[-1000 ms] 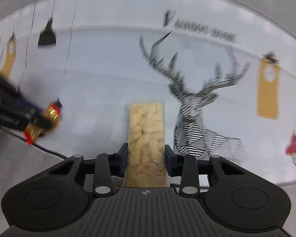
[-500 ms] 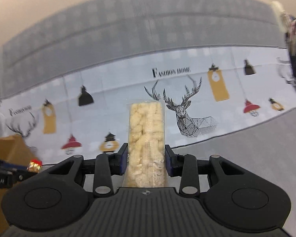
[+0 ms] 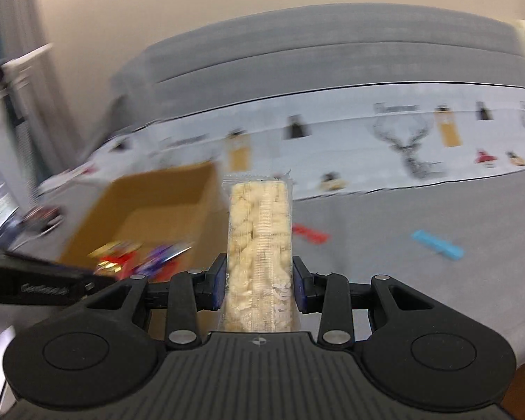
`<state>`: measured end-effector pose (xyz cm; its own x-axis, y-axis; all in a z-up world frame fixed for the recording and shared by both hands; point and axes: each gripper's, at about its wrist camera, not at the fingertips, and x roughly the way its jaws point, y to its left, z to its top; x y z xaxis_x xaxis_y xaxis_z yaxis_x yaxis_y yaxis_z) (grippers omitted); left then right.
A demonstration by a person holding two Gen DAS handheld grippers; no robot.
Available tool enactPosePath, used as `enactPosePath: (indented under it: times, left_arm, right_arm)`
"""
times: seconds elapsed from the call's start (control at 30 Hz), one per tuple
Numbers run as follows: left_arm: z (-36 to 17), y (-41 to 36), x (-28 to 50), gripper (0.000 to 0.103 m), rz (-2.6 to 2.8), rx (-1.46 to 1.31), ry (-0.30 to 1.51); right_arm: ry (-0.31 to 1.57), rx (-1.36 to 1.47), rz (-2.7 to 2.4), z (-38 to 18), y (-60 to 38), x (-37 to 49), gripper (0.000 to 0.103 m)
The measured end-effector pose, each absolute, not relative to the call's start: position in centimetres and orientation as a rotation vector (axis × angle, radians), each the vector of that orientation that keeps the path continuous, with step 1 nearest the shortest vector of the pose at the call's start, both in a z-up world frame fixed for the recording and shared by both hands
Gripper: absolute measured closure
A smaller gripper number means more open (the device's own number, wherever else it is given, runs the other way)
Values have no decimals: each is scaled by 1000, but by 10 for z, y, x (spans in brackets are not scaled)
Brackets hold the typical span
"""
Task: Organize snacks
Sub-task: 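Carry the rice-cake bar with the right tool while the left tool carries the red-gold candy toward the box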
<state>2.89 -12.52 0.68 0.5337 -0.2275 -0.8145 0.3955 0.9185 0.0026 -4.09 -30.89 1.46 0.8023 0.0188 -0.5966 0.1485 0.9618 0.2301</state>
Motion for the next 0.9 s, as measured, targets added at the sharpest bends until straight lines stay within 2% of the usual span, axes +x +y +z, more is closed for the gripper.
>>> enactPosePath:
  times: [0.33, 0.9]
  left_arm:
    - [12, -38, -47, 84, -272, 106, 897]
    - [25, -21, -78, 84, -295, 58, 808]
  right_arm:
    - [602, 145, 89, 45, -217, -86, 64]
    - [565, 68, 82, 59, -195, -113, 64]
